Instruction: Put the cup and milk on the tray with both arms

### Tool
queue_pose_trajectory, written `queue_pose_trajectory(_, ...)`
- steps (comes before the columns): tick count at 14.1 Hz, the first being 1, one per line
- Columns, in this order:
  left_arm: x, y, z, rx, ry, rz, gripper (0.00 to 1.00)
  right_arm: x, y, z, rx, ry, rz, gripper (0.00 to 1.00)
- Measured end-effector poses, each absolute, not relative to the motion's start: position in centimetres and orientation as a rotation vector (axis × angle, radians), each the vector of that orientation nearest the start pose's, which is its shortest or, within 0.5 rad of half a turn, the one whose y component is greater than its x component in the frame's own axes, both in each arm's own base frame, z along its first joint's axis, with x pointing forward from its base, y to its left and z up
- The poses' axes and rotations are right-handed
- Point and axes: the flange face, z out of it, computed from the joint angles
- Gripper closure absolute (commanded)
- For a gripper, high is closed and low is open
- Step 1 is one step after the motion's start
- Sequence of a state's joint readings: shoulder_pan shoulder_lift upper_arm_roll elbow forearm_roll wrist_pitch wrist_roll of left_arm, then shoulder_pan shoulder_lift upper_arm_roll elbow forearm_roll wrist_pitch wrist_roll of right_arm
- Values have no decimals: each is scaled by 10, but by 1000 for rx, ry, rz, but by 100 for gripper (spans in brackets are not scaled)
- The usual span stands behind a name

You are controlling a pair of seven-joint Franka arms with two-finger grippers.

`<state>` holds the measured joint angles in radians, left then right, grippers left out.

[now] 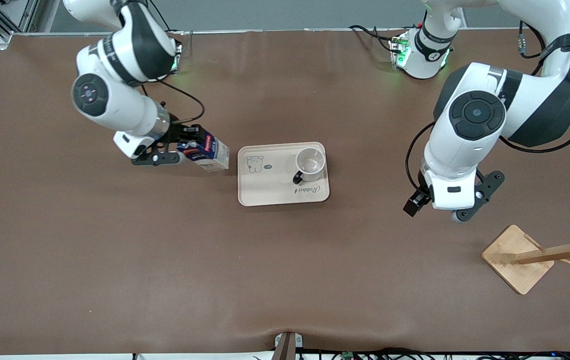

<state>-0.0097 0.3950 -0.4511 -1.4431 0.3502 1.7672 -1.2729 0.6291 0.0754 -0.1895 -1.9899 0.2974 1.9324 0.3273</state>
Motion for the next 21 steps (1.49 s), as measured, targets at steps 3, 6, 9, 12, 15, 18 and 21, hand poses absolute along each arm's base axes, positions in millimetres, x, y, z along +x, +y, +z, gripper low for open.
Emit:
queue_pose_trajectory(3,632,-220,481,-2766,-1120,-196,0,499,295,372,-2966,38,267,57)
queue_pose_trajectory(6,633,-216,484,-2760,-1127,-209,0,503,310,361,-2972,60,265,57)
queue_pose_trajectory(9,633,-215,485,-2756,-1127,-206,0,506,324,372,-2955,78,240,56)
queue_pose_trajectory(12,630,-205,481,-2708,-1129,-157,0,503,345,368,-2962,66,241,52)
queue_pose_trajectory(15,629,-198,485,-2695,-1127,-157,0,495,365,346,-2989,44,275,0)
queue_pose_trajectory(18,629,-185,512,-2744,-1005,-202,0,496,366,341,-2995,46,285,0)
queue_pose_trajectory(21,630,-162,552,-2790,-892,-270,0,497,366,336,-3000,49,293,0)
